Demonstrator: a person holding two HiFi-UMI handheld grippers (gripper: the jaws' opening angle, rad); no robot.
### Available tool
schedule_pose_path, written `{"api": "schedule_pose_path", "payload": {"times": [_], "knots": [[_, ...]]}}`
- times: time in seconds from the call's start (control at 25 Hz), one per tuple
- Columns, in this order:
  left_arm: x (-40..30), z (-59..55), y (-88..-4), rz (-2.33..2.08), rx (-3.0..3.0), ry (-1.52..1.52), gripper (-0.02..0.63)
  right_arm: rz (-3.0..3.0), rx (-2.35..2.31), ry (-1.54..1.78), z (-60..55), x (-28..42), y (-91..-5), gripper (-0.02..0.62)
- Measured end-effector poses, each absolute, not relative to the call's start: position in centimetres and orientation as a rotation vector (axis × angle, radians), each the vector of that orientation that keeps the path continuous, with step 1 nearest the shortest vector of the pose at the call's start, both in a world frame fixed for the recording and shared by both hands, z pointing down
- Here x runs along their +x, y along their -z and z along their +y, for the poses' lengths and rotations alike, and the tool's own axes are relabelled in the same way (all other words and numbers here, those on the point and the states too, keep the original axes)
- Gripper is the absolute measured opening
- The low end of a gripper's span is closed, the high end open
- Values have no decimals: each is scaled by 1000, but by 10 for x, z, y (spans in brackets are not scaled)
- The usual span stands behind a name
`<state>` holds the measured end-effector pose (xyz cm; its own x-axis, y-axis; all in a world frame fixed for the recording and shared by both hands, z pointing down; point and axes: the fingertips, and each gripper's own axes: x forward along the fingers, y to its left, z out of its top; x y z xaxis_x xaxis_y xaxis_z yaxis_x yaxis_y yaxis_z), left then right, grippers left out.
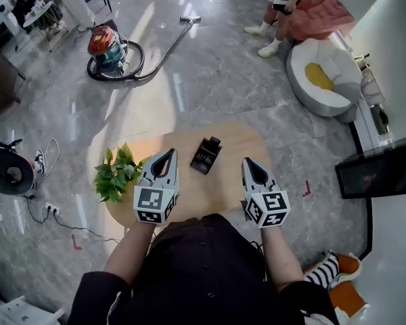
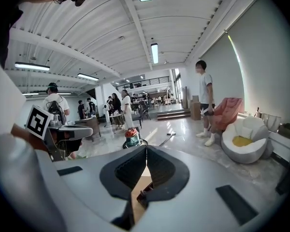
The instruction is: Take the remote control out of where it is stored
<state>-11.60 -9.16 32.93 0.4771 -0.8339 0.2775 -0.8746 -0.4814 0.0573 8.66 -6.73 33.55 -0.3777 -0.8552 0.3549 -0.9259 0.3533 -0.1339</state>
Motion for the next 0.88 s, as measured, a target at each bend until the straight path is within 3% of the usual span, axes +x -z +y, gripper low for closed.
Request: {"api": "schedule_pose_path", "payload": {"times": [0.6, 0.88], "knots": [[-82, -111, -362, -1441, 2488, -417, 6, -2397, 1601, -489, -73, 111, -344, 8], [-52, -116, -457, -1308, 2365, -768, 8, -2341, 1593, -579, -70, 142, -374, 8]]}}
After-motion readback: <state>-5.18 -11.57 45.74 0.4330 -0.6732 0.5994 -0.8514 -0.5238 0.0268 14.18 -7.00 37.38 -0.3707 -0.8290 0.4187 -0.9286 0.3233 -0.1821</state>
